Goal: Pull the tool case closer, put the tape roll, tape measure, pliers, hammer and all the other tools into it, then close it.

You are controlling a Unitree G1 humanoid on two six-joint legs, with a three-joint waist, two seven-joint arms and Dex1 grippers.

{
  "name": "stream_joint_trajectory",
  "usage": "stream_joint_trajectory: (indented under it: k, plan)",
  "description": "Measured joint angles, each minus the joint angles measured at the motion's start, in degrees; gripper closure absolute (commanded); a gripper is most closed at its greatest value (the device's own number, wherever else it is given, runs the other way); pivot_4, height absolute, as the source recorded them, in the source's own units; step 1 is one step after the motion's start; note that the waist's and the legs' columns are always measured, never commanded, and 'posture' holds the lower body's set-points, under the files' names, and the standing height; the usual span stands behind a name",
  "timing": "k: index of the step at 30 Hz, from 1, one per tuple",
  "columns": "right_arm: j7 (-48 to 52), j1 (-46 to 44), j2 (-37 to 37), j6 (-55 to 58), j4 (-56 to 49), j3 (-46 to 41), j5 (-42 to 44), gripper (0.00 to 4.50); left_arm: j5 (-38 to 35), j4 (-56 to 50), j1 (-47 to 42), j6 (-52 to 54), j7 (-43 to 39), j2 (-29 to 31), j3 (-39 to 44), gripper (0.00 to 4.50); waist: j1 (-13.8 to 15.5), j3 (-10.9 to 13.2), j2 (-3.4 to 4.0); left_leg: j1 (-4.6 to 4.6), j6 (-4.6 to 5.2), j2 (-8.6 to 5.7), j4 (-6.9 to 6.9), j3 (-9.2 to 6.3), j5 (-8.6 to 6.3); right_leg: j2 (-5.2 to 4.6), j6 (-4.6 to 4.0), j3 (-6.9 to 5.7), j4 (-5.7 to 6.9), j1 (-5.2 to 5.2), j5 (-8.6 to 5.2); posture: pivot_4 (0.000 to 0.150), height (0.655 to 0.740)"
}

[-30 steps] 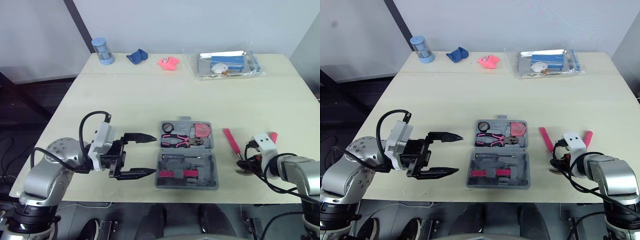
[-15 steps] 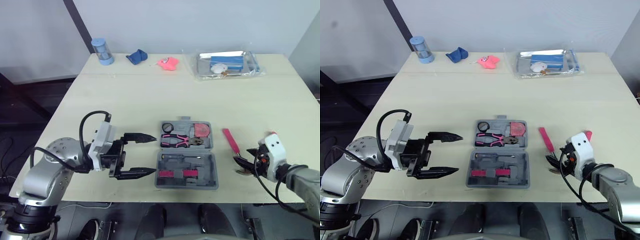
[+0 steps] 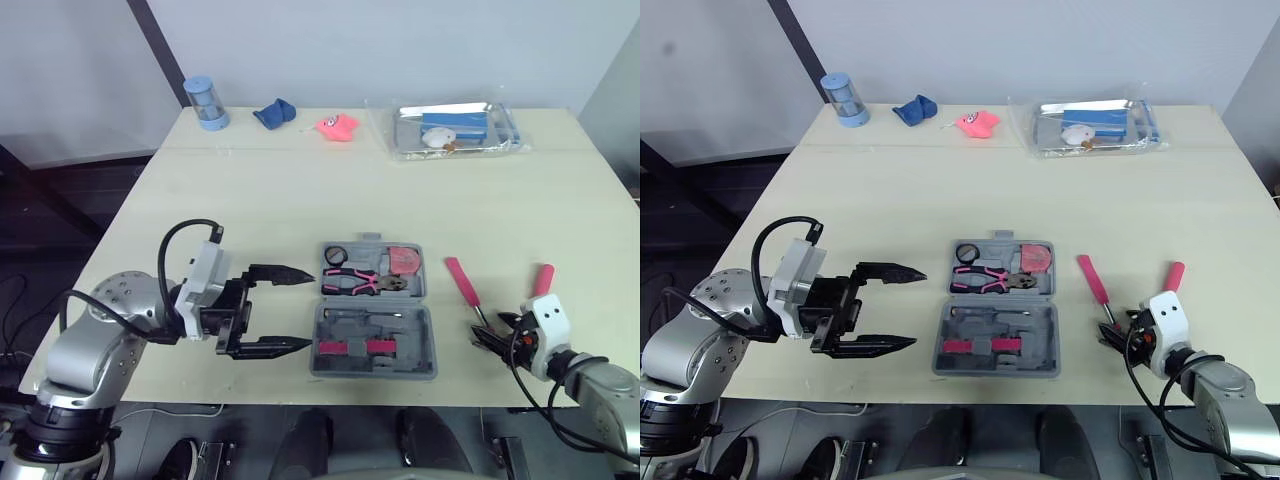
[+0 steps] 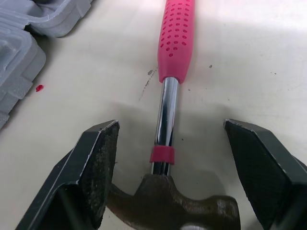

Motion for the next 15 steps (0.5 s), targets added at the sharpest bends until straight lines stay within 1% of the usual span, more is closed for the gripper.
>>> stream_joint_trajectory:
  k: [2,3,4,5,6,11,15]
  plan:
    - [-0.22,0.74,0.20,-1.22,0.21,0.35,0.10,3.00,0.02,0.02,-0.27,0.00,0.04,-0.01,-0.10,0.00,0.00,-0.02,-0.03,0.00,0.00,0.00,0.00,-0.01,0.00,0.00,0.00,-0.01,0.00,0.01,0.00,0.150,0.7400]
    - [-0.21,0.84,0.55,-1.71,0.30,0.70,0.16,3.39,0.04,0.04,-0.52,0.00,0.06,0.00,-0.12,0.00,0.01,-0.02,-0.04,0.00,0.00,0.00,0.00,-0.01,0.00,0.00,0.00,-0.01,0.00,0.01,0.00,0.150,0.7400]
    - [-0.38,0.86,1.12,-2.62,0.75,1.14,0.15,3.89,0.08,0.14,-0.82,-0.01,0.10,0.00,-0.14,0.00,0.02,-0.04,-0.06,0.02,0.00,0.00,0.00,-0.01,0.00,0.00,0.00,-0.01,-0.01,0.03,0.00,0.150,0.7400]
    - [-0.55,0.82,1.34,-3.63,1.14,1.53,-0.01,4.26,0.12,0.25,-1.00,-0.01,0.13,0.00,-0.21,0.00,0.02,-0.07,-0.10,0.03,0.00,0.00,0.02,0.00,0.00,0.00,0.00,0.00,-0.01,0.05,0.00,0.150,0.7400]
    - [-0.66,0.76,1.36,-3.95,1.36,1.61,0.00,4.39,0.14,0.29,-1.01,-0.02,0.13,-0.01,-0.27,0.00,0.02,-0.13,-0.21,0.04,0.00,0.00,0.02,0.01,0.00,-0.01,0.01,0.01,-0.01,0.05,0.00,0.150,0.7400]
    - [-1.52,0.75,2.98,-6.68,3.39,1.88,0.00,4.39,0.18,0.87,-1.06,-0.02,0.15,-0.02,-0.46,0.00,-0.03,-0.47,-0.77,0.09,0.00,0.02,0.01,-0.01,0.00,0.02,0.00,0.00,0.00,0.08,0.00,0.150,0.7400]
    - [-2.00,0.80,3.31,-8.08,4.39,2.19,-0.04,4.39,0.18,0.92,-1.08,-0.02,0.23,-0.06,-0.47,0.00,0.00,-0.63,-1.03,0.12,0.00,0.02,0.02,-0.01,0.00,0.02,0.00,0.01,-0.01,0.12,0.00,0.150,0.7400]
